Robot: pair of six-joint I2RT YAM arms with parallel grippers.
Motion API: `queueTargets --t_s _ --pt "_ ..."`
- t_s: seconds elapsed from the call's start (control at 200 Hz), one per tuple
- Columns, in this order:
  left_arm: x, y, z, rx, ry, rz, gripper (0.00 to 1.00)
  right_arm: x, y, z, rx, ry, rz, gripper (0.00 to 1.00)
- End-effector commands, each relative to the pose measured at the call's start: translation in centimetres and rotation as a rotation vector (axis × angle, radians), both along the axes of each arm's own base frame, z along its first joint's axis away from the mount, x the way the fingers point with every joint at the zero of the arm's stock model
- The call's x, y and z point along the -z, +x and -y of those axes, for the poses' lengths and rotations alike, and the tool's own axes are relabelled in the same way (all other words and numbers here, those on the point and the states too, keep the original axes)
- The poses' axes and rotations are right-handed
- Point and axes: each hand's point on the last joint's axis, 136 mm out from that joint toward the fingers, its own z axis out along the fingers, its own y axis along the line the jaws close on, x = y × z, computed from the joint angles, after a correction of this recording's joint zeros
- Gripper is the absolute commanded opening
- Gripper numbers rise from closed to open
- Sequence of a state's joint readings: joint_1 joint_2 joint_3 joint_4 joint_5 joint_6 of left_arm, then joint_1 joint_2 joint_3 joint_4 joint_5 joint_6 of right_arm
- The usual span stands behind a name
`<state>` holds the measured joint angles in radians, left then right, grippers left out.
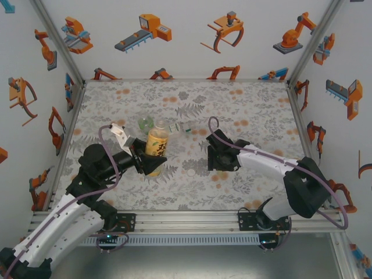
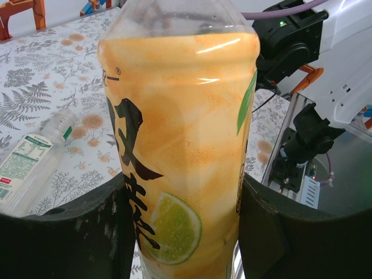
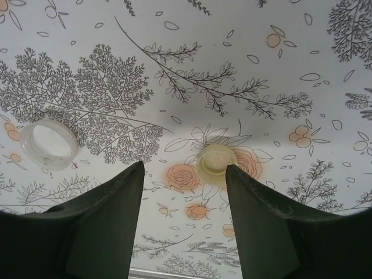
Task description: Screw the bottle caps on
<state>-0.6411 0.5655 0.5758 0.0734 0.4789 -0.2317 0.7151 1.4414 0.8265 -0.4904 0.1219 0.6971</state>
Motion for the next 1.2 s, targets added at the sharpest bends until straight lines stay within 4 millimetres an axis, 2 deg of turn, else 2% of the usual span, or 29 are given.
queueTargets --t_s 0.0,0.531,1.192 --pt "-1.4 -0.4 -0.2 0.001 -0.024 0.037 0.00 -0.6 0.4 0.5 0.037 -0.022 0.021 0.56" --pt "-1.3 -0.1 0.1 0.008 -0.022 0.018 0.00 0.8 -0.5 1.4 0.072 -0.044 -0.009 0.57" --pt "-1.2 -0.1 0.1 0.006 -0.027 0.011 0.00 1.7 -0.8 1.4 0.069 -0.046 -0.031 0.56"
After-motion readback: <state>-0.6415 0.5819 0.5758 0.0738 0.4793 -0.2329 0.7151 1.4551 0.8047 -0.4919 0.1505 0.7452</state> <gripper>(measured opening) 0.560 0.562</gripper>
